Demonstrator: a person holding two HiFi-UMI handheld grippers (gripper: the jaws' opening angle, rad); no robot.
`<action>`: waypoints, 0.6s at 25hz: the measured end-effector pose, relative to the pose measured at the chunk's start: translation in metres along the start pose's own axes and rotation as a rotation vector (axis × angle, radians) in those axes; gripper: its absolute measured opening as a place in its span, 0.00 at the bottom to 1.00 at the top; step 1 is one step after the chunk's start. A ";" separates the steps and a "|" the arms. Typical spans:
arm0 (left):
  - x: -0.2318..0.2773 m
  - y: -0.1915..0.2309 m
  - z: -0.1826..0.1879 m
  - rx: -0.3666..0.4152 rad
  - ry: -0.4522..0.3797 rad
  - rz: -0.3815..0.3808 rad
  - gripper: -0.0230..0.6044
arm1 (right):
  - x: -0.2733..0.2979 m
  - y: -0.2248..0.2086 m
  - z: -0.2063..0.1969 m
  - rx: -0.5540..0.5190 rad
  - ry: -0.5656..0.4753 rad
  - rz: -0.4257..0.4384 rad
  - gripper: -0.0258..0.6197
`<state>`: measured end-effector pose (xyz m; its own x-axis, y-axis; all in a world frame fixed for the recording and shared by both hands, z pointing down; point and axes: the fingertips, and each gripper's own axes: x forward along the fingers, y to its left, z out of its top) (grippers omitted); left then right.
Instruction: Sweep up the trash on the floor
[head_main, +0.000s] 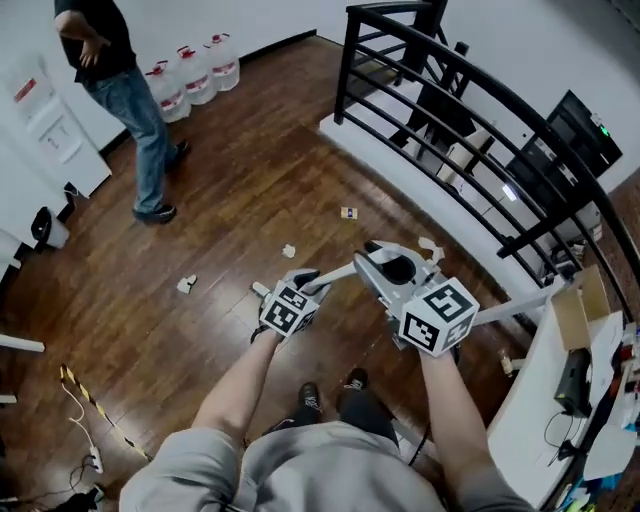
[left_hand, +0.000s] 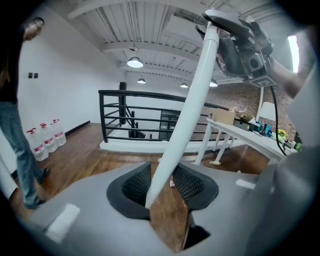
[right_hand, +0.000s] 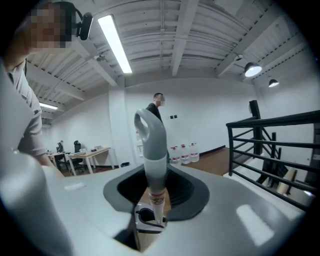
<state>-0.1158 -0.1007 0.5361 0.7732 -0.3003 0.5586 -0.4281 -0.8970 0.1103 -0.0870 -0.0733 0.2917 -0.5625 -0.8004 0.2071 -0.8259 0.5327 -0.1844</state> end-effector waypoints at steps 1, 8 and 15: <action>-0.014 0.016 -0.004 -0.013 -0.004 0.028 0.26 | 0.017 0.011 0.005 -0.013 -0.001 0.039 0.19; -0.088 0.128 -0.039 -0.140 -0.014 0.226 0.26 | 0.140 0.062 0.020 -0.051 0.009 0.287 0.19; -0.148 0.235 -0.080 -0.282 0.022 0.384 0.26 | 0.268 0.099 0.027 -0.044 0.060 0.507 0.19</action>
<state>-0.3681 -0.2413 0.5455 0.5251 -0.5832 0.6198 -0.7936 -0.5985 0.1092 -0.3188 -0.2425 0.3032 -0.8928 -0.4220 0.1575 -0.4490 0.8620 -0.2353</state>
